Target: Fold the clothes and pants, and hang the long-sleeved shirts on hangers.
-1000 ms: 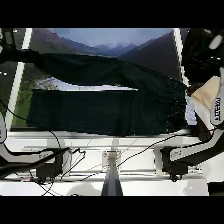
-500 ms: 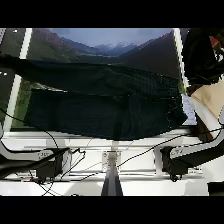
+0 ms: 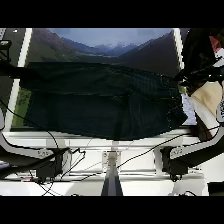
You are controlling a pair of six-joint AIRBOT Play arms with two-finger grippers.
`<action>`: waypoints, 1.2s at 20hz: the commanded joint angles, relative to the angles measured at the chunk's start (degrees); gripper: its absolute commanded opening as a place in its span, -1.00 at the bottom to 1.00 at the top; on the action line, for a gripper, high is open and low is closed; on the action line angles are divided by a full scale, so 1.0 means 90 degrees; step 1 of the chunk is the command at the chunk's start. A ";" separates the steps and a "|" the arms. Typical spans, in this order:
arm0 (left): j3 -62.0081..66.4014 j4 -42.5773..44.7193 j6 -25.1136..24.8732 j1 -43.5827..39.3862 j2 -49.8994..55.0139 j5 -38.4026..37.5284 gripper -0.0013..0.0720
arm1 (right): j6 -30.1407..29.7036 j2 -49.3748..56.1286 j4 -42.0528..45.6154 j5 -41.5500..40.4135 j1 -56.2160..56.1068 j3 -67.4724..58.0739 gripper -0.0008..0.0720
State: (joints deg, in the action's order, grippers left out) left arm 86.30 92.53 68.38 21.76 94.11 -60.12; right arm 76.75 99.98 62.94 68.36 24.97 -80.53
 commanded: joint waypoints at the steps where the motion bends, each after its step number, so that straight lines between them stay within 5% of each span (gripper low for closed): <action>1: 0.0005 0.0007 0.0000 0.0002 0.0039 -0.0066 -0.90 | 0.0194 0.0364 0.0109 -0.0466 -0.0253 0.0075 0.53; 2: 0.0005 0.0005 0.0000 0.0002 0.0039 -0.0066 -0.90 | 0.0170 0.0415 0.0061 -0.0685 -0.0325 0.0075 0.40; 6: 0.0005 0.0007 0.0000 0.0002 0.0056 -0.0063 -0.90 | -0.0049 0.0345 -0.0090 -0.1894 -0.0697 0.0070 -0.84; 16: 0.0709 0.0002 0.0029 0.0005 -0.0270 0.0491 -0.90 | 0.0087 0.0141 0.0546 -0.2861 -0.0709 -0.1025 -0.88; 22: 0.0539 -0.0408 0.0075 0.0002 0.0500 -0.0498 -0.90 | 0.0425 0.0153 0.0930 -0.3354 -0.0673 -0.1037 -0.88; 23: 0.0539 -0.0408 0.0075 0.0000 0.0697 -0.0488 -0.82 | 0.0415 0.0153 0.0952 -0.3417 -0.0673 -0.1037 -0.87; 24: 0.0539 -0.0464 0.0075 -0.0022 0.0838 -0.0466 -0.26 | 0.0413 0.0153 0.0964 -0.3461 -0.0673 -0.1037 -0.43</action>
State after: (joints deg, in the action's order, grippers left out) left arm 91.26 89.91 68.99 21.74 98.04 -62.17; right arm 79.79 101.38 70.13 39.11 18.90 -89.65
